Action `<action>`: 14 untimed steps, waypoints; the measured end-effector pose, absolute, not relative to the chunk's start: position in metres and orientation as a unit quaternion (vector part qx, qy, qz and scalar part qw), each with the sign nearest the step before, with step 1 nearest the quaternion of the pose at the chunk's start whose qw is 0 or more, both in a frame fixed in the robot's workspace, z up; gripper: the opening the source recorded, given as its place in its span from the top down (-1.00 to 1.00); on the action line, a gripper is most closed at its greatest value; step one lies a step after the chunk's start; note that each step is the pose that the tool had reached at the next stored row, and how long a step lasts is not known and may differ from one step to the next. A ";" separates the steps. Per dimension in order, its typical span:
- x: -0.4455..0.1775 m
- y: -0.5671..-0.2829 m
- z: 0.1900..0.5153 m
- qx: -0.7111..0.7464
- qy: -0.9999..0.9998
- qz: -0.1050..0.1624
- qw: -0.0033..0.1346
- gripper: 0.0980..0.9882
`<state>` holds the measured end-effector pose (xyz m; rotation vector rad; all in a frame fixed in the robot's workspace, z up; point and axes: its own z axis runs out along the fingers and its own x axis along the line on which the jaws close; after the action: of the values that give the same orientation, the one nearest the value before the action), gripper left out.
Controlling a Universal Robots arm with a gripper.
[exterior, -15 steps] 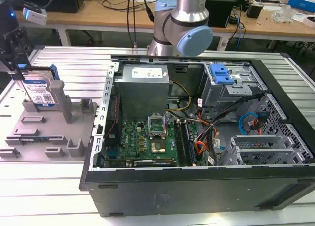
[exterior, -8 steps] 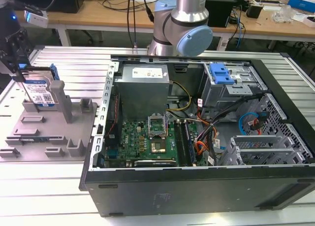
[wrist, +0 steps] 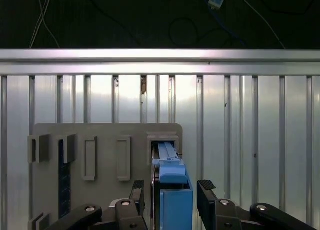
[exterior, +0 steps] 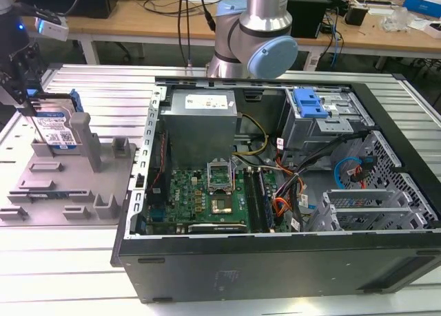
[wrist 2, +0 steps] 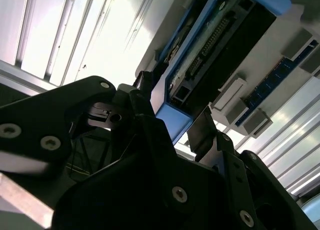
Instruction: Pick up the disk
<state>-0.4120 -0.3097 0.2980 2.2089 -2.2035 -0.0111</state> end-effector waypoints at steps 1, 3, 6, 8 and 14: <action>-0.412 -0.310 0.298 0.708 -0.706 -0.004 0.011 0.00; -0.412 -0.310 0.298 0.708 -0.706 -0.004 0.011 0.00; -0.412 -0.310 0.298 0.708 -0.706 -0.004 0.011 0.03; -0.412 -0.310 0.298 0.708 -0.706 -0.004 0.011 0.20; -0.412 -0.310 0.298 0.708 -0.706 -0.004 0.011 0.20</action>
<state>-0.4120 -0.3096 0.2978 2.2091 -2.2035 -0.0110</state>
